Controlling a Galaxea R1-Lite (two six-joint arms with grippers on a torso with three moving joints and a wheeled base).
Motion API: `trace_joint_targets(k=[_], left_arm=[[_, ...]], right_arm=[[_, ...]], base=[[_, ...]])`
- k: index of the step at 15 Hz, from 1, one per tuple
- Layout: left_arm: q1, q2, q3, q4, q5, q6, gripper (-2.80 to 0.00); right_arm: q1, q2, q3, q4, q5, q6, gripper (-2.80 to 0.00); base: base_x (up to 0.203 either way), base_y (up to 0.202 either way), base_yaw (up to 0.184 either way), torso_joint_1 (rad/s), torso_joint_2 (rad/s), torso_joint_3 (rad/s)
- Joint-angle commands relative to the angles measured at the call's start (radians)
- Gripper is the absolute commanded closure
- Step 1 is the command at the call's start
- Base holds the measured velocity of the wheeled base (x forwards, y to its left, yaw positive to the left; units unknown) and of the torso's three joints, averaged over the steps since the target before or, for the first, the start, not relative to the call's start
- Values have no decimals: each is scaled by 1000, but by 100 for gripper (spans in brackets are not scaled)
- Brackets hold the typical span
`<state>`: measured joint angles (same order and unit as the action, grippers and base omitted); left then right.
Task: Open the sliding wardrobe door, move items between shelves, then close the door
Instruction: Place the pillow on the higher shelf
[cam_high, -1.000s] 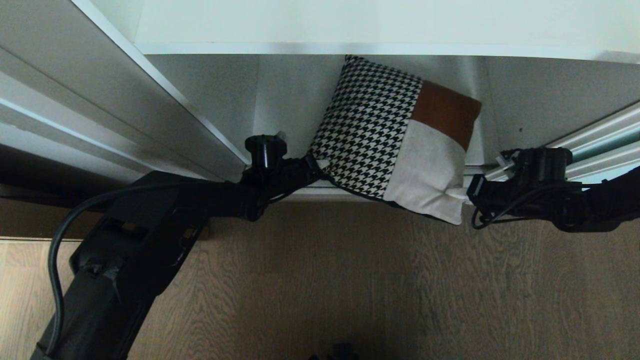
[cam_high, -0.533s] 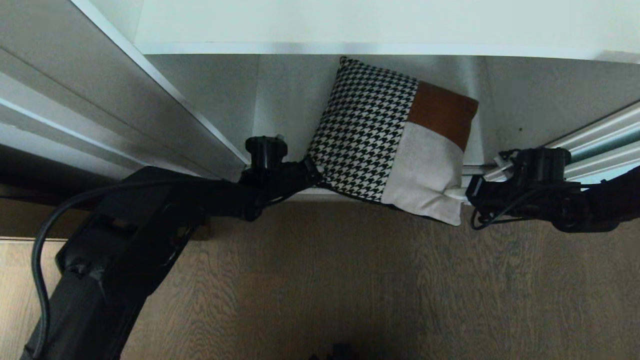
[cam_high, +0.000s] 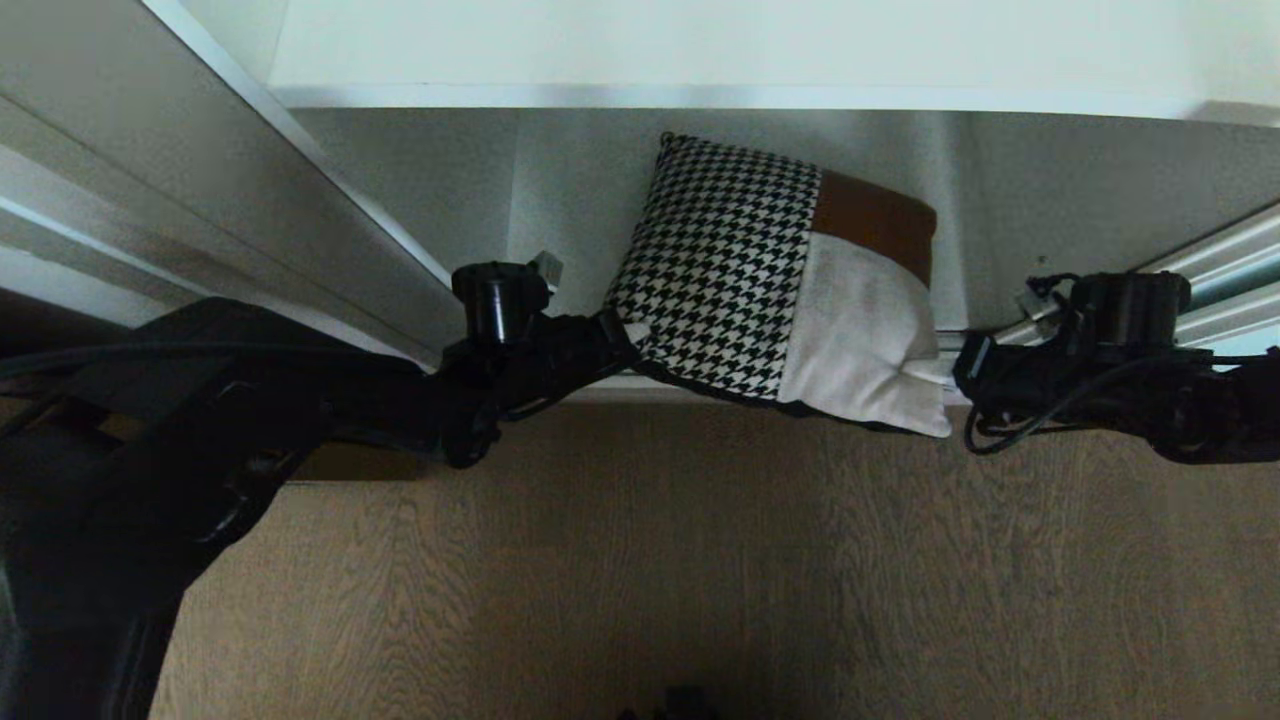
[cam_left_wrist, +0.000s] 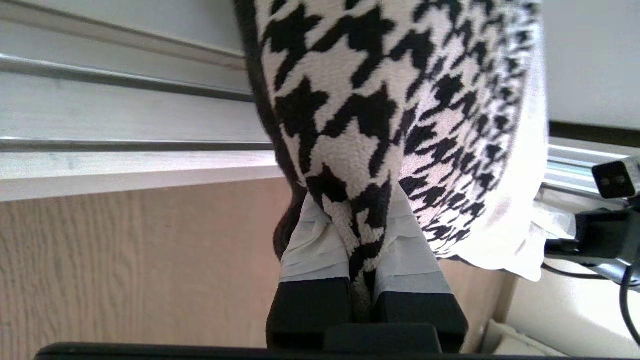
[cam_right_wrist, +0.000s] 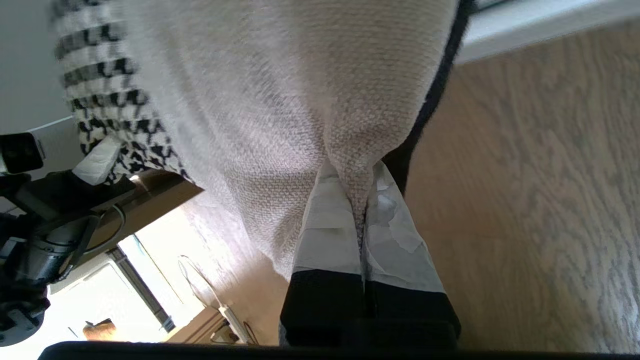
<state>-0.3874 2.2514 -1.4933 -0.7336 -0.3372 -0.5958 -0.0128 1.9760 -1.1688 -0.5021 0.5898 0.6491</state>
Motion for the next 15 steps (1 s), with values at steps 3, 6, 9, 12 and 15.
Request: trace_joint_targets(k=[3, 6, 9, 12, 15], left_arm=[[-44, -132, 107, -8, 8, -1, 0], [-84, -196, 174, -6, 20, -3, 0], [-118, -246, 195, 2, 28, -3, 0], [-129, -284, 252, 7, 30, -6, 0], [-139, -306, 273, 7, 48, -2, 0]], right_arm=[[16, -125, 71, -43, 3, 10, 0], [20, -175, 125, -50, 3, 6, 0], [25, -251, 182, -83, 5, 1, 0], [34, -335, 235, -92, 6, 5, 0], [45, -400, 277, -85, 7, 7, 0]], base=[[0, 0, 0, 0, 0, 0], [0, 0, 0, 0, 0, 0], [0, 0, 0, 0, 0, 0], [0, 0, 0, 0, 0, 0], [0, 0, 0, 0, 0, 0]])
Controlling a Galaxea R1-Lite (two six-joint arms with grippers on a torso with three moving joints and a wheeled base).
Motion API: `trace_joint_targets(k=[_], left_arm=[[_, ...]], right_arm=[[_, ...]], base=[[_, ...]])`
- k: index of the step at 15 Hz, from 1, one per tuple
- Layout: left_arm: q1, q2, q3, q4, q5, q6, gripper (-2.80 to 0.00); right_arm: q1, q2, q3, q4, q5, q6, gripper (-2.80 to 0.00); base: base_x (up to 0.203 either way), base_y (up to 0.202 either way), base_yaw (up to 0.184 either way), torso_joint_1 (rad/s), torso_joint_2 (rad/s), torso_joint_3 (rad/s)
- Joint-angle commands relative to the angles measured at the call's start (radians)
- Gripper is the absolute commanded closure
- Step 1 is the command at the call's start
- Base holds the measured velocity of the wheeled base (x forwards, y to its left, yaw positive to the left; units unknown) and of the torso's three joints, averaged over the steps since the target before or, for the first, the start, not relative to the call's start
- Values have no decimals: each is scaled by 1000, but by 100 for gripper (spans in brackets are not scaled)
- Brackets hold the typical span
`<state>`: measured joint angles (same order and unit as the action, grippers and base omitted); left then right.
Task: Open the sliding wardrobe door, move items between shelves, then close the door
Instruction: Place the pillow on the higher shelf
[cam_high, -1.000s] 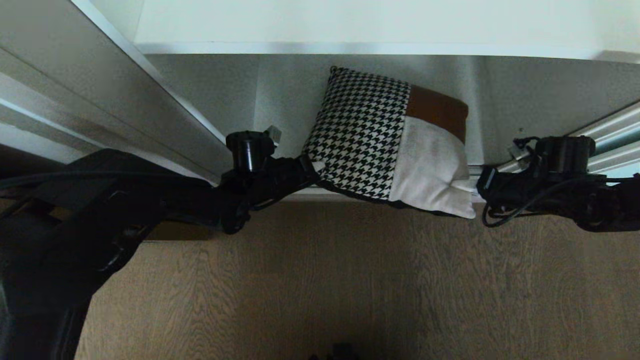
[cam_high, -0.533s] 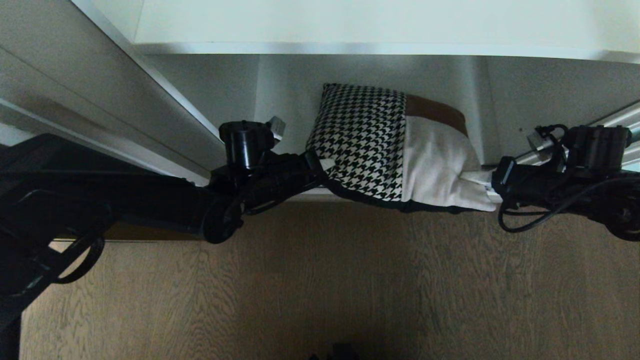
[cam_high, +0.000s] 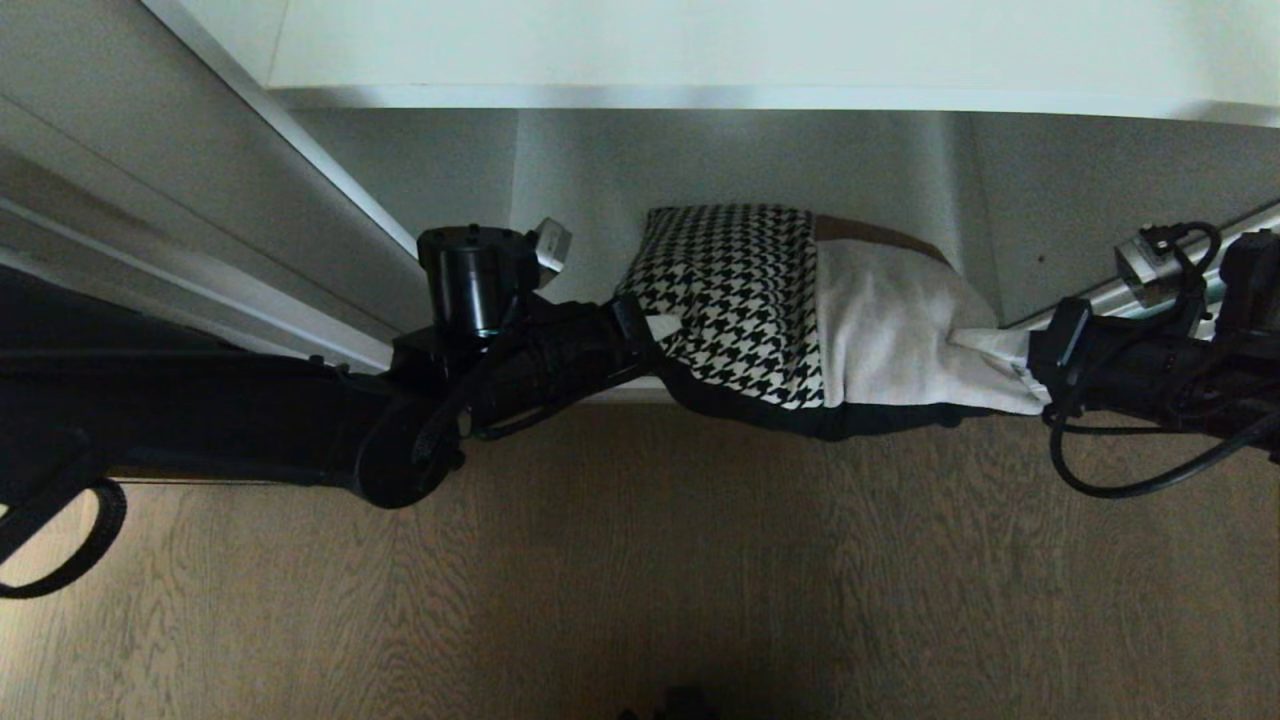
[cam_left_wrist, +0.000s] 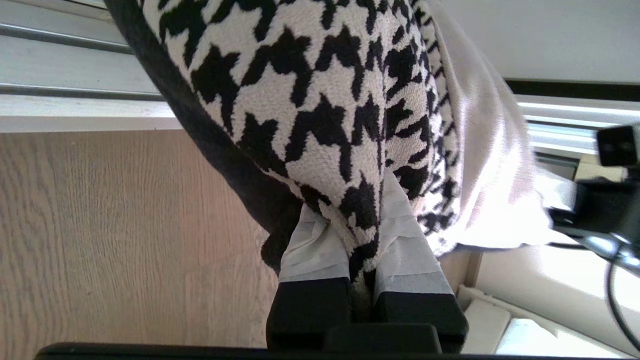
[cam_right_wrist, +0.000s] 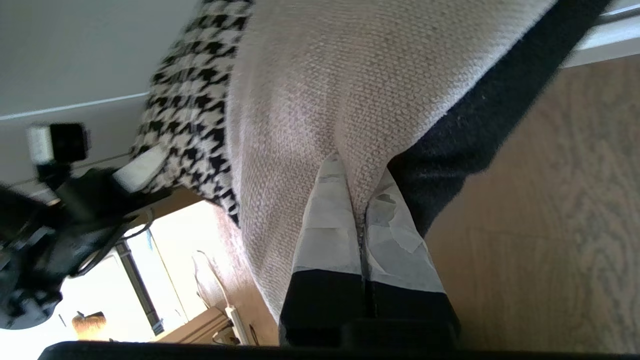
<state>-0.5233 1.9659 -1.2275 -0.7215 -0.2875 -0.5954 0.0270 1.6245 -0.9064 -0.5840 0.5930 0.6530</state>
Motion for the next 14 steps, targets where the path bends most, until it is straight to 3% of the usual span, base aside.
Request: trace_joint_targets(k=[1, 6, 14], left_arm=[[-6, -33, 12, -4, 5, 2, 0], [-36, -112, 73, 0, 8, 45, 0], [-96, -251, 179, 14, 7, 46, 0]], right_arm=[[10, -70, 34, -8, 4, 3, 0], [32, -168, 84, 14, 5, 6, 0], [56, -378, 146, 164, 6, 11, 0]], base=[[0, 0, 0, 0, 0, 0], [0, 0, 0, 0, 0, 0], [0, 0, 0, 0, 0, 0]])
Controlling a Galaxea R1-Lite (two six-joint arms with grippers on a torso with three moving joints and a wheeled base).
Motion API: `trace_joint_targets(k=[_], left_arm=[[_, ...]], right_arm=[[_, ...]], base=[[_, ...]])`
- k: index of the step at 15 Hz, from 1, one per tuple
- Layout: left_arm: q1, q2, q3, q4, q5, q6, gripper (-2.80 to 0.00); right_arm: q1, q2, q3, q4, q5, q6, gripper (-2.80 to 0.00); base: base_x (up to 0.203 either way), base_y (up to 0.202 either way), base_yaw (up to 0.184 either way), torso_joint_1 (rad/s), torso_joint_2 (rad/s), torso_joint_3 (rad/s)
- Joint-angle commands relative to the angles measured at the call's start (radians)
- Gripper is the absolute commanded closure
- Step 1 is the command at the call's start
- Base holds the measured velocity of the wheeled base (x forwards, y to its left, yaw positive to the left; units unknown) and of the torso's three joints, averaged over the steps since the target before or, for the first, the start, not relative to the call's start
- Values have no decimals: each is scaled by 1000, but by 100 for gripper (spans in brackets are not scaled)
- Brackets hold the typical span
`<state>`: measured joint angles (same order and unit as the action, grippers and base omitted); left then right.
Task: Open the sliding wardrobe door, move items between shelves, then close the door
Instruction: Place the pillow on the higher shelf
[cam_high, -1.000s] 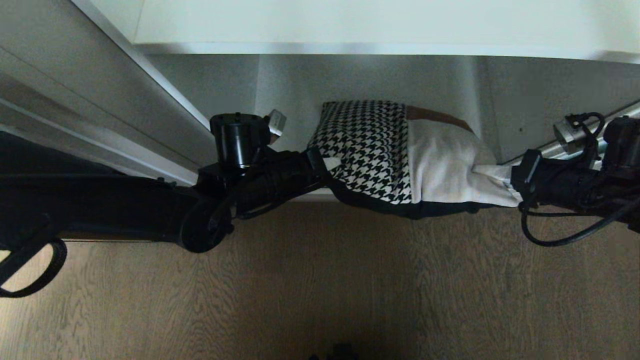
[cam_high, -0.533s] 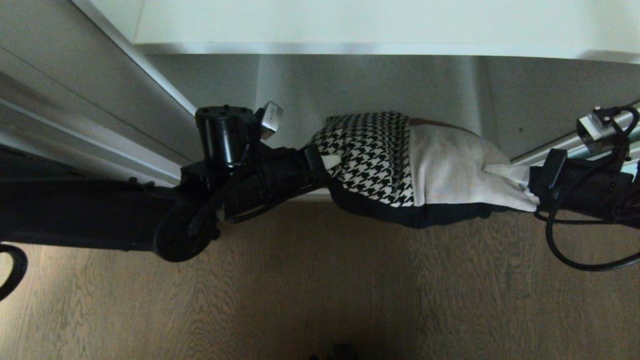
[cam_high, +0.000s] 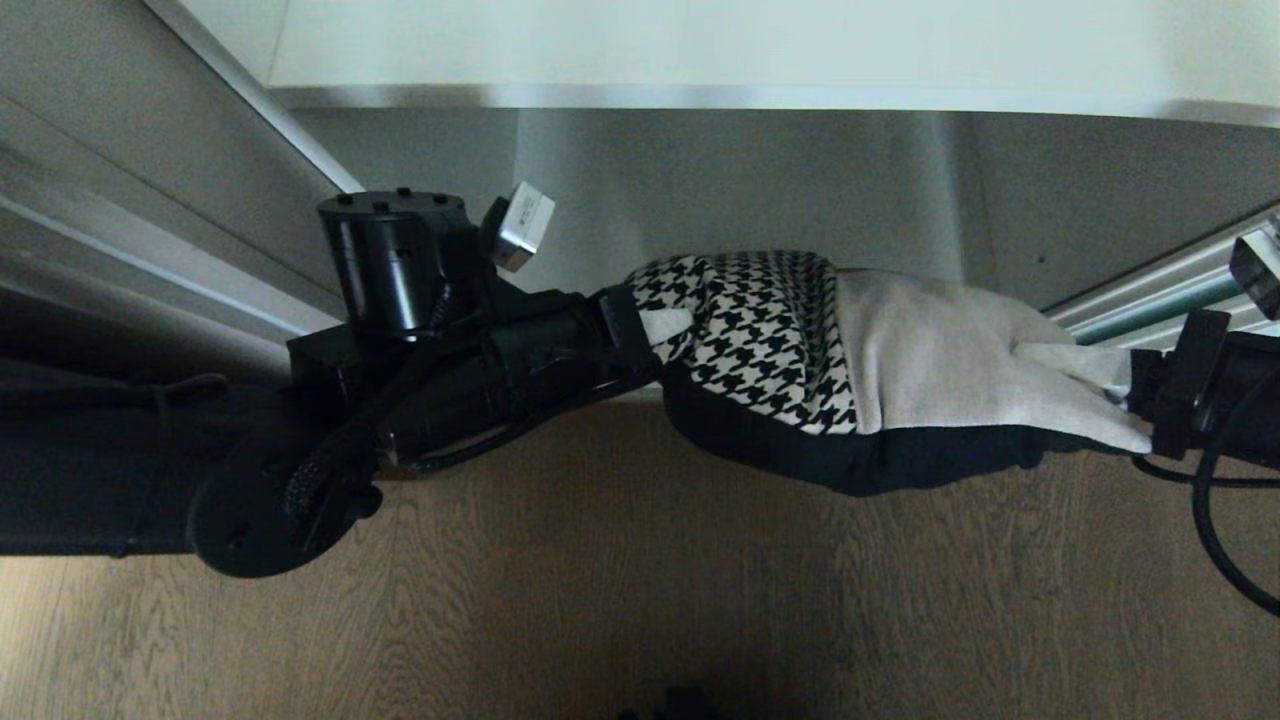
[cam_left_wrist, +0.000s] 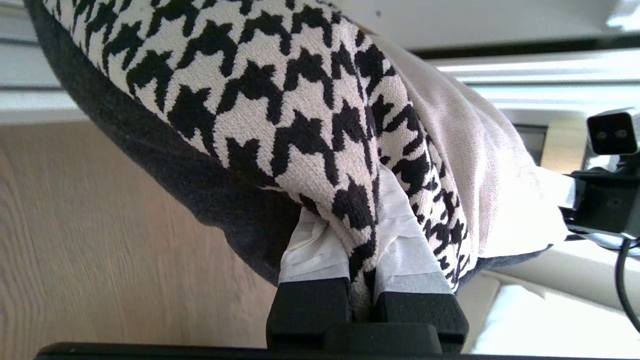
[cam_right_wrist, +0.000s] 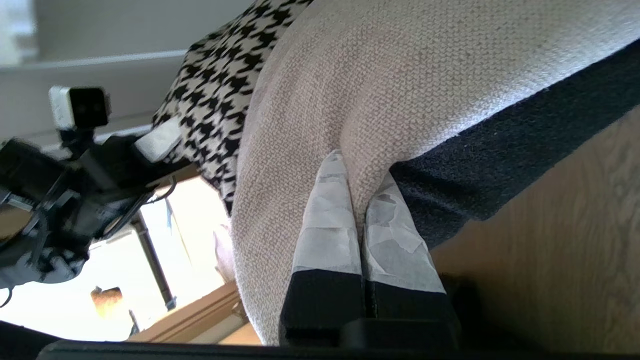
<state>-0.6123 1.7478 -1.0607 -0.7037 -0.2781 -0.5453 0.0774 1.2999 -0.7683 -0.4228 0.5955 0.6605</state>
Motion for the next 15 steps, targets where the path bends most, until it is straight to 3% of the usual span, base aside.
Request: trace_joint_targets(k=[1, 9, 15], left_arm=[[-12, -50, 18, 8, -1, -4, 0], [-58, -160, 171, 12, 4, -5, 0], [-122, -244, 216, 20, 33, -6, 0]], right_arm=[[9, -80, 11, 31, 3, 5, 0], [43, -276, 93, 109, 0, 73, 0], [49, -418, 145, 210, 2, 85, 0]], base=[[0, 0, 0, 0, 0, 0], [0, 0, 0, 0, 0, 0], [0, 0, 0, 0, 0, 0]])
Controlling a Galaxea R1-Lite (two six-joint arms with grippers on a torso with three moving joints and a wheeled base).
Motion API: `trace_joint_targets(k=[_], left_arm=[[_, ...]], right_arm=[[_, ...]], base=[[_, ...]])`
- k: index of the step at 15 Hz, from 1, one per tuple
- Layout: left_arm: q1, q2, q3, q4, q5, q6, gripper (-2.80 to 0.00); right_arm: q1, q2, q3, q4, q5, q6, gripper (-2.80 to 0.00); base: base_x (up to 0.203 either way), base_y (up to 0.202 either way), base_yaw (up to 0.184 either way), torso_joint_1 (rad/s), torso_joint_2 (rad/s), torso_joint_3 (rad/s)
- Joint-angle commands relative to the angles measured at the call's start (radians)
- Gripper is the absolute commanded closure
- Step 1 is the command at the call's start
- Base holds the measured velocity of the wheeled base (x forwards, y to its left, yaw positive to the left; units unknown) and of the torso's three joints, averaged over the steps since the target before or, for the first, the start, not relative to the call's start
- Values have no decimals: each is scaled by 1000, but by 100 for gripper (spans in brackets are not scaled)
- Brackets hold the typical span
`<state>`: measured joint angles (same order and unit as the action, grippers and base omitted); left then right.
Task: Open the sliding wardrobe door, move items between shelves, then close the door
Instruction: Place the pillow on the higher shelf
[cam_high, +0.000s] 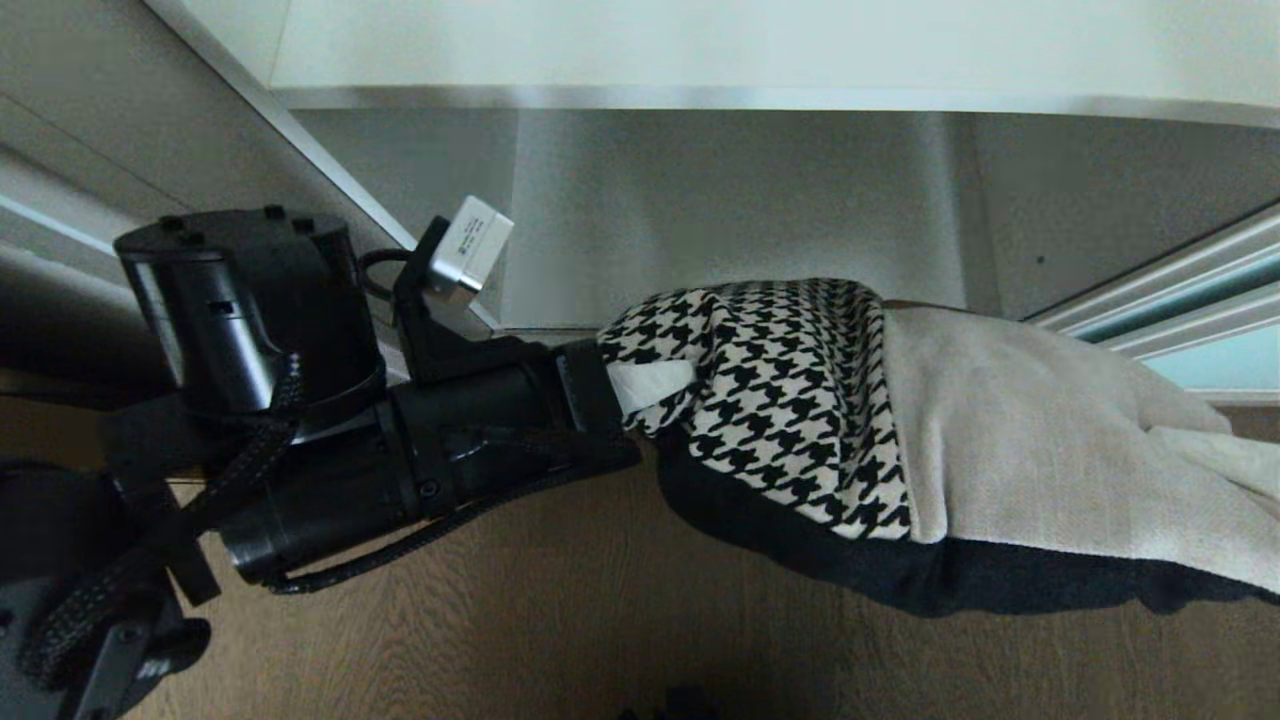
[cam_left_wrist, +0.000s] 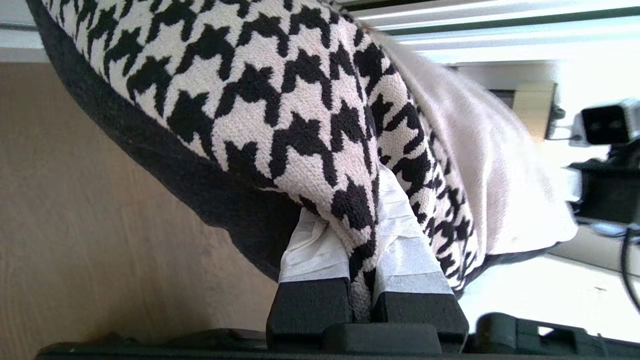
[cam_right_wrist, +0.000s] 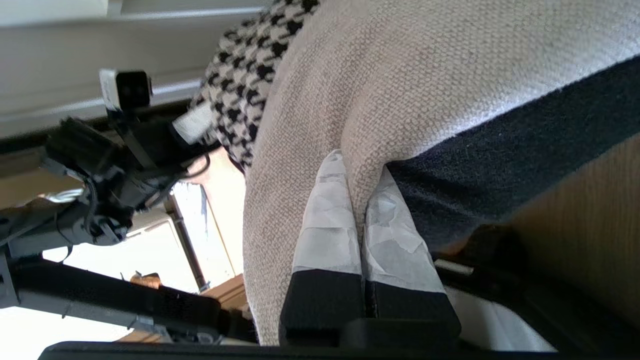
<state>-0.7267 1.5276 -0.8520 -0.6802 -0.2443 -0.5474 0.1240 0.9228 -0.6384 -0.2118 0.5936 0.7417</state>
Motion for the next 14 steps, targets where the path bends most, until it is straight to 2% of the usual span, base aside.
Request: trace_joint_targets(k=[1, 3, 6, 14], left_arm=[[-9, -41, 8, -2, -1, -6, 0], [-41, -87, 10, 6, -2, -10, 0], [-86, -165, 15, 82, -1, -15, 0], [-123, -268, 128, 111, -2, -39, 0]], right_arm=[[15, -52, 26, 0, 3, 5, 0], [29, -78, 39, 7, 2, 5, 0], [30, -149, 37, 68, 4, 4, 0], [34, -303, 33, 193, 31, 4, 0]], base=[[0, 0, 0, 0, 0, 0], [0, 0, 0, 0, 0, 0], [0, 0, 0, 0, 0, 0], [0, 0, 0, 0, 0, 0]])
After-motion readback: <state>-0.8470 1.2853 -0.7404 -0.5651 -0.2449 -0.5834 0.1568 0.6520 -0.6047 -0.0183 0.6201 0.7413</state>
